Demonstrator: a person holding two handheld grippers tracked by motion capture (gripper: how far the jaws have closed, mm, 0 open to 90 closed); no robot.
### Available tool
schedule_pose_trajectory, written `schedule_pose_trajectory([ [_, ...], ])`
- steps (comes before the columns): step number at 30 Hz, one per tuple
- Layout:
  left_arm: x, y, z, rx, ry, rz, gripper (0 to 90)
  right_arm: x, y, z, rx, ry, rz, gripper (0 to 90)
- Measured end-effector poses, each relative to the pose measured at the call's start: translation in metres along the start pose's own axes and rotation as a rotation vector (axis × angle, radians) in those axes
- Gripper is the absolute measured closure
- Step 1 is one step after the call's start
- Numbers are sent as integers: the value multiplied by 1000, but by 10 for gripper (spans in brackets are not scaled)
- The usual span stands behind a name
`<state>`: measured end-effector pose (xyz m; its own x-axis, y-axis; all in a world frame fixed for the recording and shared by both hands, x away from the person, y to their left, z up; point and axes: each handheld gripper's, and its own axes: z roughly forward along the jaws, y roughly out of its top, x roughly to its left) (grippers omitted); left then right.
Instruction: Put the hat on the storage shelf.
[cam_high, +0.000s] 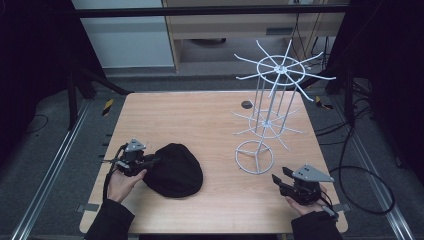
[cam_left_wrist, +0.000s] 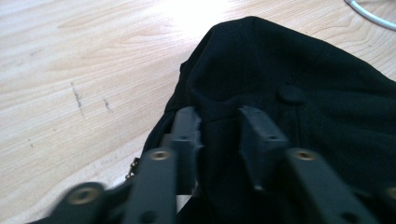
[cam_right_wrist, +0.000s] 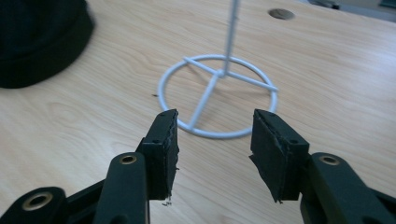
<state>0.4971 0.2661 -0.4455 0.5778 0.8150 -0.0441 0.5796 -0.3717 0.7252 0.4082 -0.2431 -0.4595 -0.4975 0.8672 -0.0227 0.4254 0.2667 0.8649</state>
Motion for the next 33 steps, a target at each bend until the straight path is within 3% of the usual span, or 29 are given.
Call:
schedule_pose_trajectory([
  [6,-5,0,-1,1,16,4,853,-11,-7,4,28,-42,7,521],
  [9,-7,1,-7,-45,11,-20,865,-14,-8,4,32,-49,20,521],
  [33,-41,23,-88,-438,-25,6,870,-35,-20,9,42,-119,40,509],
])
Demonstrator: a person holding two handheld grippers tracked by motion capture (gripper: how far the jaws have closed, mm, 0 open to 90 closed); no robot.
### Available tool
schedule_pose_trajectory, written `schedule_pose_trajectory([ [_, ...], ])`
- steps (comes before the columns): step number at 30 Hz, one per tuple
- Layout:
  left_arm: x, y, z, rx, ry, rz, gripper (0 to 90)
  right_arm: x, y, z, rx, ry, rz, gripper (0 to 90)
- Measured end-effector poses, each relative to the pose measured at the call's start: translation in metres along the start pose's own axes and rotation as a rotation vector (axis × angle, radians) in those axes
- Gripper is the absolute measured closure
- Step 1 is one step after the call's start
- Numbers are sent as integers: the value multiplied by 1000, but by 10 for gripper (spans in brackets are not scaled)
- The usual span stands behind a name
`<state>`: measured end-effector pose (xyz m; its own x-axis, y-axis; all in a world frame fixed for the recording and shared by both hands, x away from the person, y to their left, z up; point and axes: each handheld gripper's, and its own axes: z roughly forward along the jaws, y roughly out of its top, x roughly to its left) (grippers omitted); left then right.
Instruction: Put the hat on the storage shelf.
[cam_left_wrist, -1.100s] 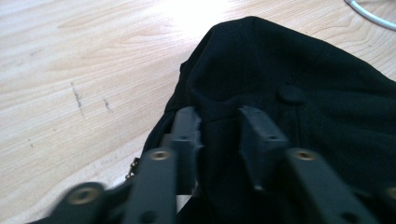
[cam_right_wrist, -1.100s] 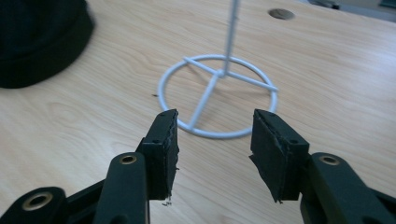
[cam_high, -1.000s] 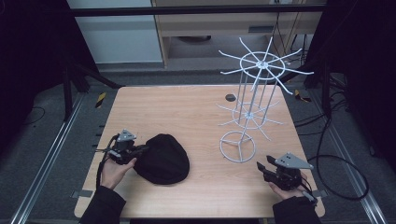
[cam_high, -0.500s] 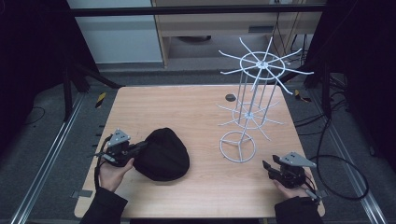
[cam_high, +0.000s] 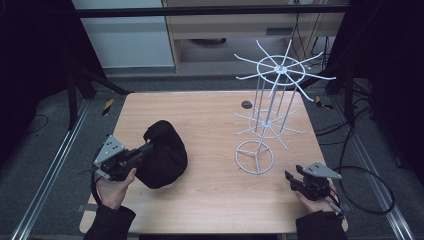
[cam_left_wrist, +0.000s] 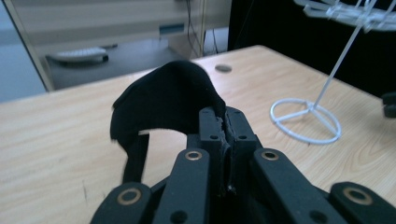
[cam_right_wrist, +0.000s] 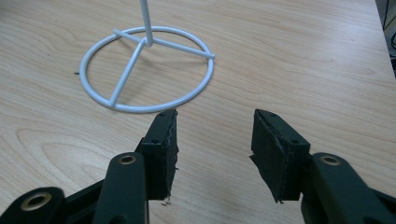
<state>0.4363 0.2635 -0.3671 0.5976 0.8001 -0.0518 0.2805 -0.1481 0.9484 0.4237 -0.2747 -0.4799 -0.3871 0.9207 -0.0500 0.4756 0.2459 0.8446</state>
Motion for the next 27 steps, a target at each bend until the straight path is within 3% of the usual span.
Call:
schedule_pose_trajectory([
  [15,-36,43,-27,-191,-80,90,871,-2,-1,2,4,-24,1,497],
  [27,-47,89,-30,-319,-123,106,870,-3,-2,3,4,-30,-5,492],
])
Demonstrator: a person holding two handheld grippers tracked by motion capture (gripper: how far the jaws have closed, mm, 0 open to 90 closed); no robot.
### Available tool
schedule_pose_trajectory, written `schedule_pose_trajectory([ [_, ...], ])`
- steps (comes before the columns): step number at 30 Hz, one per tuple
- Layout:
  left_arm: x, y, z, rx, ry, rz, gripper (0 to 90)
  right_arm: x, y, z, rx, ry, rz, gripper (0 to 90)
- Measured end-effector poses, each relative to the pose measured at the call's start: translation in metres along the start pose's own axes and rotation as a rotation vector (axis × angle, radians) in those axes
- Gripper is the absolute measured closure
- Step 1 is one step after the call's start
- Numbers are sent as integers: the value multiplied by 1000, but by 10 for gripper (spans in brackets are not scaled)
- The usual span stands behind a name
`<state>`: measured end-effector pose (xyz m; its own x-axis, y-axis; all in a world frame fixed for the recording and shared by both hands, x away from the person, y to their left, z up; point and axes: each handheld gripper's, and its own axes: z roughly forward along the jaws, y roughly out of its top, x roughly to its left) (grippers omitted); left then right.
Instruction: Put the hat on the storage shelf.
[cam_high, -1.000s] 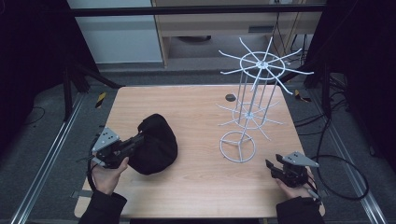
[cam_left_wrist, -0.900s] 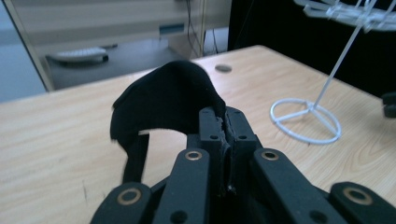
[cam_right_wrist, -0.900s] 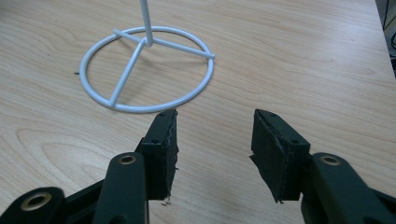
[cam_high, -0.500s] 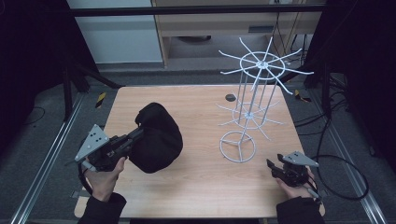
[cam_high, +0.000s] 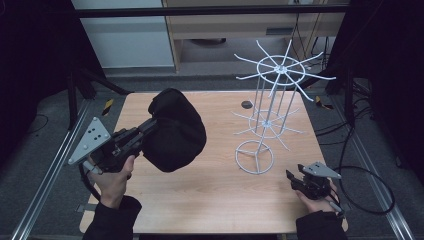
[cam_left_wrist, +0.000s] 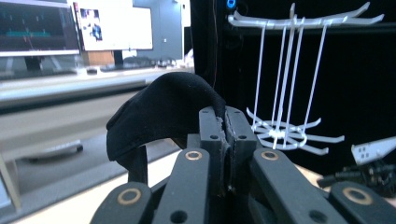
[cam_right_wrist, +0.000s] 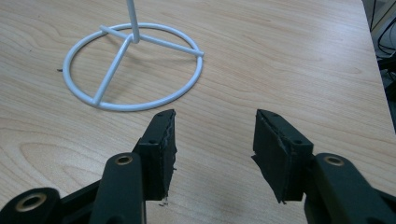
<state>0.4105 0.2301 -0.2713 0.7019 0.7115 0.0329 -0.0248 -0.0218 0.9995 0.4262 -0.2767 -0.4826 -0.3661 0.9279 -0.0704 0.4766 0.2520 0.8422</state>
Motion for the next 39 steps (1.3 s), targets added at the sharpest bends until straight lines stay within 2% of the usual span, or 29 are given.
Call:
schedule_pose_trajectory([
  [4,-4,17,3,-55,-6,16,870,0,0,0,0,-1,0,490],
  [11,-9,50,7,-133,-30,8,870,-1,0,1,1,-1,-3,489],
  [19,-20,77,13,-184,-51,20,870,-1,0,1,0,-2,-11,489],
  [26,-30,92,18,-226,-73,12,870,0,0,1,-5,0,-5,488],
  [39,-31,114,25,-309,-114,-38,870,-1,0,1,-5,2,-8,487],
])
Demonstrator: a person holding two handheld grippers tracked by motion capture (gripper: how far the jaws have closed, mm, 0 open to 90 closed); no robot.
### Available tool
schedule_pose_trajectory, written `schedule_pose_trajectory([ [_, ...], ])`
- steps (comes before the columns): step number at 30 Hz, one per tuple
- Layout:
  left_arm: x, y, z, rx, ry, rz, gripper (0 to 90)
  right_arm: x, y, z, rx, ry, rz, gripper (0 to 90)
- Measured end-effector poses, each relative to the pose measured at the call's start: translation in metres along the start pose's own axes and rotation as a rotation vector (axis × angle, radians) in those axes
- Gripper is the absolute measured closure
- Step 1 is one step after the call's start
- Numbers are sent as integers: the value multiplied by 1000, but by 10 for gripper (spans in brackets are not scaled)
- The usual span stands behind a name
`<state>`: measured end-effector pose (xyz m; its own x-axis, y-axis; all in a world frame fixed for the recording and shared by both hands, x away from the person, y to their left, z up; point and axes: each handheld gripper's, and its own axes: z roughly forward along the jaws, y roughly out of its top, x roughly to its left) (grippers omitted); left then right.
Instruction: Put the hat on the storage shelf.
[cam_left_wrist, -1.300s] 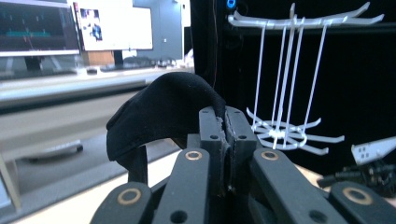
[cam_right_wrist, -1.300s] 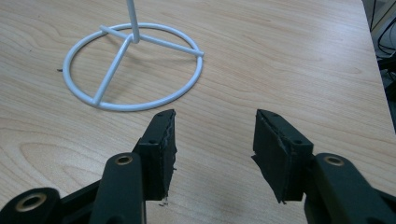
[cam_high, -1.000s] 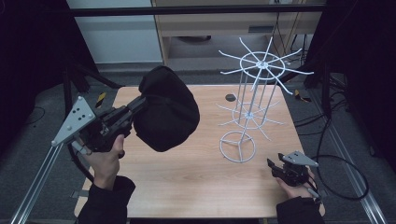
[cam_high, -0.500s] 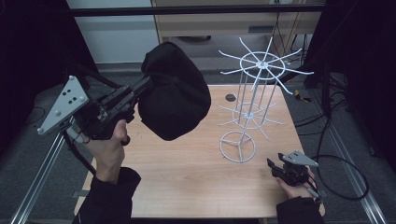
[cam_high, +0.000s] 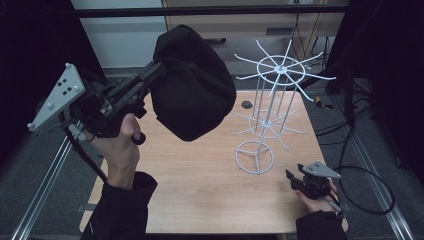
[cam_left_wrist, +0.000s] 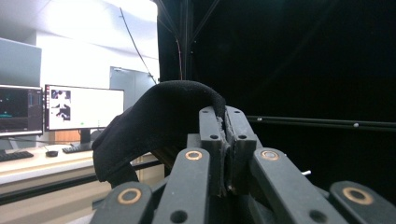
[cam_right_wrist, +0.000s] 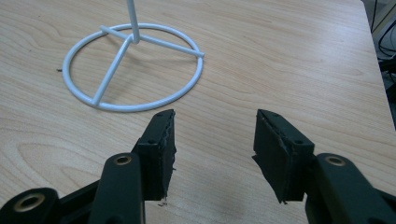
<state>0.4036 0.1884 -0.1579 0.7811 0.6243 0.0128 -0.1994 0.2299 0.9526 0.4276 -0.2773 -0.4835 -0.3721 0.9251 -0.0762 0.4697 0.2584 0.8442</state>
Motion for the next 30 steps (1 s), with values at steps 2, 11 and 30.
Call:
schedule_pose_trajectory([
  [2,0,5,1,-14,2,1,870,0,0,0,1,-1,-2,486],
  [11,-4,20,13,-50,-10,-7,870,1,0,1,4,3,3,485],
  [30,-24,17,68,-56,-46,-35,870,1,0,2,3,14,3,484],
])
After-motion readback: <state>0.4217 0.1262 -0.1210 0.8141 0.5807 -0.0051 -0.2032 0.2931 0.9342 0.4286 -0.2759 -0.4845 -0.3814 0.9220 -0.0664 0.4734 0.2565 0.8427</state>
